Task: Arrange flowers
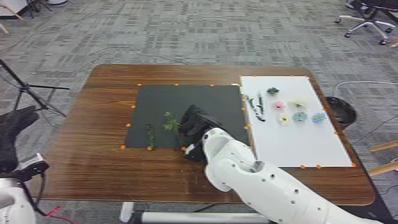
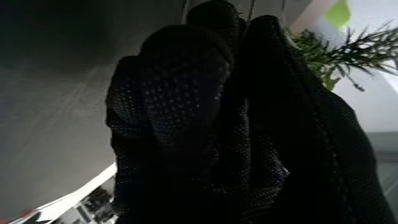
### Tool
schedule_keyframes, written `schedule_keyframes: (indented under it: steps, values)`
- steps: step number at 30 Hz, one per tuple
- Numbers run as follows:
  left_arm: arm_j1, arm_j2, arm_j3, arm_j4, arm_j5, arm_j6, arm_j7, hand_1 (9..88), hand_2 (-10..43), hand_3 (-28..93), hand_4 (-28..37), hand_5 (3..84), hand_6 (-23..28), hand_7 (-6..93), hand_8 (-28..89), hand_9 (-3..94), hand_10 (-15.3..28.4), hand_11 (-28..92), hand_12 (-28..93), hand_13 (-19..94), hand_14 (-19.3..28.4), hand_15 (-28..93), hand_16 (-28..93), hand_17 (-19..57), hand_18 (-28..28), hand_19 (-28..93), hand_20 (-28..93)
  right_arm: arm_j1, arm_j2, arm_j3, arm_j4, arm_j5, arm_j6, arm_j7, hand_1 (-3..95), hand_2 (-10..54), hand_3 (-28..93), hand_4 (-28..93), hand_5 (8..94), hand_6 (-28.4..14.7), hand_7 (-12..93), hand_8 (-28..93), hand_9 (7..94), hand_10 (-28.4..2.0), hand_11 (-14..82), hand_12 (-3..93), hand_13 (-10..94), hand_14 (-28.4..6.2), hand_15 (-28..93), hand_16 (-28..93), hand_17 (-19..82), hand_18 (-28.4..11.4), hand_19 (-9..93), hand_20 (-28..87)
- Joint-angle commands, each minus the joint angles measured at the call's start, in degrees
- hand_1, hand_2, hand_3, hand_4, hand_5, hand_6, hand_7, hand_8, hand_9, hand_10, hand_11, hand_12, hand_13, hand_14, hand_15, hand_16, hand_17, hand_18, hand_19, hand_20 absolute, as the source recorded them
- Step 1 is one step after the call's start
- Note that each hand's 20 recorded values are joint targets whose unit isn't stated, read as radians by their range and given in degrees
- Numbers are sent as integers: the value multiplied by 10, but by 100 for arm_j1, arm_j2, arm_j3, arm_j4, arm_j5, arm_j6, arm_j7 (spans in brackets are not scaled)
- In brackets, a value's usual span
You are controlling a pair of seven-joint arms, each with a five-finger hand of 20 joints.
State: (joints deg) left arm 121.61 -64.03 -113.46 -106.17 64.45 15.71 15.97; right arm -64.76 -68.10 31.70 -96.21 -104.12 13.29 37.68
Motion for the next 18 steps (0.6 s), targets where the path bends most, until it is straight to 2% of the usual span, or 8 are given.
schedule_keyframes:
  steps: [1, 8, 11, 18]
  values:
    - [-35, -7, 67, -54, 14, -36, -29, 316, 187, 682, -278, 553, 33, 163, -78, 548, 144, 216, 135, 441, 159, 153, 18, 109, 120, 139, 208, 146, -51, 55, 72, -29, 162, -26, 627, -95, 535, -104, 757, -34, 208, 181, 923, -98, 57, 216, 937, -17, 424, 259, 599, -150, 685, 398]
    - [-14, -37, 40, -68, 11, -47, 1, 295, 101, 689, -255, 548, 33, 160, -75, 544, 144, 216, 137, 438, 161, 156, 18, 105, 120, 137, 207, 129, 40, 106, 77, -101, 103, -76, 600, -95, 545, -90, 754, -27, 215, 184, 919, -96, 65, 227, 937, -22, 415, 268, 592, -155, 683, 404]
    - [20, -59, 13, -91, 16, -72, 5, 292, 87, 692, -248, 546, 33, 161, -75, 542, 144, 216, 137, 437, 161, 156, 18, 103, 121, 137, 206, 119, 47, 126, 73, -88, 97, -63, 592, -95, 541, -84, 758, -25, 216, 184, 920, -98, 71, 227, 937, -22, 414, 270, 589, -157, 684, 406]
    - [-51, -33, 59, -74, 35, -85, -9, 289, 69, 694, -242, 544, 33, 162, -75, 540, 143, 215, 137, 435, 161, 157, 19, 101, 122, 135, 205, 116, 51, 180, 97, -77, -64, -71, 570, -95, 543, -70, 756, -26, 212, 188, 911, -98, 81, 230, 937, -23, 412, 274, 586, -159, 687, 406]
